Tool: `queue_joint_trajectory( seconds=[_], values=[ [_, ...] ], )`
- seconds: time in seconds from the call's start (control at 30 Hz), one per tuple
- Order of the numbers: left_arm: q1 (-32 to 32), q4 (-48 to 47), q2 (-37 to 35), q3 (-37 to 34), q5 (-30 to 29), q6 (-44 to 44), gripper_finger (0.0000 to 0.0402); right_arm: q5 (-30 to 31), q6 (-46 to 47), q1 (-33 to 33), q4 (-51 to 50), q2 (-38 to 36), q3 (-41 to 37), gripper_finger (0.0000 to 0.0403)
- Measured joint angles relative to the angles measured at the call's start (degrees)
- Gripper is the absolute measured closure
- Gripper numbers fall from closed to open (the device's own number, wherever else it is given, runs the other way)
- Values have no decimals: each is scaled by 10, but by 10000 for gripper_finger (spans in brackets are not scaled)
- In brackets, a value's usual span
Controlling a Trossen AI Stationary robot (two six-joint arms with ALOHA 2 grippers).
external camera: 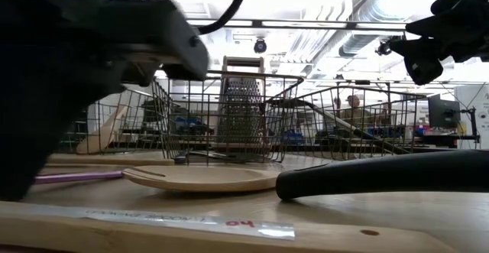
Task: Pick & Place Kitchen Items
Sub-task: Put the blue table knife into the middle wire basket
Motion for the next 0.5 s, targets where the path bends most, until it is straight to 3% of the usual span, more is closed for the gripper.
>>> queue_joint_trajectory(
  seconds=[0.5],
  values=[
    [0,-68,0,69,-18,16,377,0,0,0,0,0,0,223]
  ],
)
